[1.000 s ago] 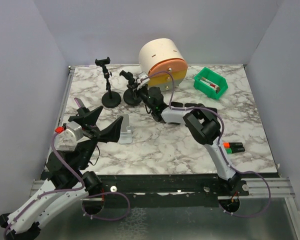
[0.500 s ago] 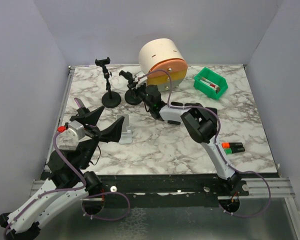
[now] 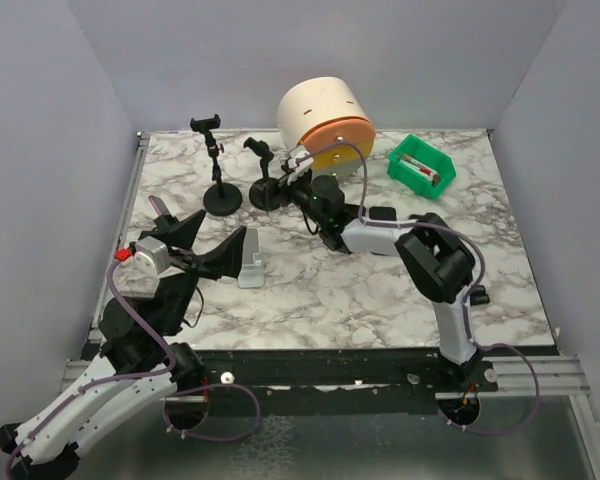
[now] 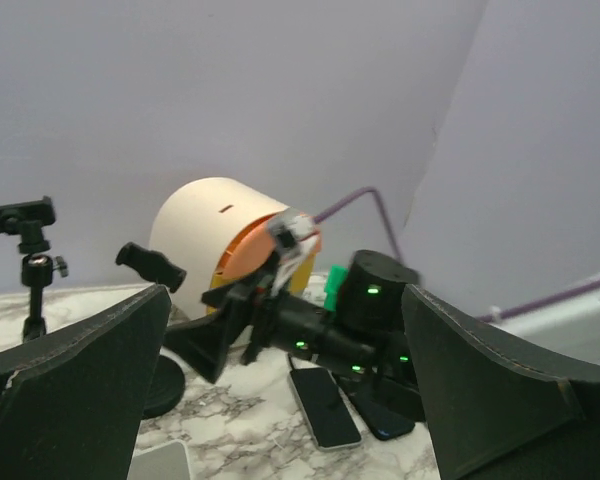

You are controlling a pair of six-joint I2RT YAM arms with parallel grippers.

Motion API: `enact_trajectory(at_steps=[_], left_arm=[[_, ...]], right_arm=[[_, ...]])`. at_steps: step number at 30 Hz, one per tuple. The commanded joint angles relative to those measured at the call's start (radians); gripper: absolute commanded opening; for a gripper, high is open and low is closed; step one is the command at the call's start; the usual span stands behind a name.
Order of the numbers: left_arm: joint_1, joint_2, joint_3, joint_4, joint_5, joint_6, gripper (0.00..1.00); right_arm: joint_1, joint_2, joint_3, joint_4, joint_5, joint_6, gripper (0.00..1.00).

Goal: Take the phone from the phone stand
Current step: Place the phone stand at the center of the board, then pick up the phone stand at the center of the board.

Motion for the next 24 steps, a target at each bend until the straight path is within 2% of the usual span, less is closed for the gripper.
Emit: enact_trajectory(at_steps=[1, 5, 8, 11, 14, 18, 21, 24], left_arm=[[0.007, 0.078, 0.061, 0.017, -0.223, -0.076, 0.99], [0.007, 0.202, 0.267, -0.188, -0.317, -0.169, 0.99], [0.007, 0.268, 0.385, -0.355, -0.522, -0.243, 0.99], [0.007, 0.292, 0.475, -0.535, -0.682, -0.312, 0.99], [0.007, 0.323, 0.553, -0.712, -0.739, -0.346, 0.99], [0.006, 0.42, 0.646, -1.084, -0.804, -0.585, 0.99], [0.005, 0.44, 0.636, -1.21, -0.815, -0.685, 0.98], [0.006, 0.451, 0.63, -1.269, -0.838, -0.763, 0.96]], right_arm=[[0.032, -0.204, -0.15, 0.055, 0.031, 0.062, 1.0], [0.063, -0.365, -0.284, 0.006, 0.115, 0.108, 1.0], [0.068, -0.48, -0.334, -0.119, 0.125, 0.192, 1.0], [0.069, -0.567, -0.409, -0.166, 0.101, 0.263, 1.0], [0.069, -0.641, -0.433, -0.273, 0.09, 0.32, 1.0], [0.07, -0.738, -0.478, -0.377, 0.059, 0.365, 0.99], [0.069, -0.819, -0.519, -0.42, 0.06, 0.385, 0.99], [0.07, -0.894, -0.552, -0.459, 0.053, 0.393, 0.99]])
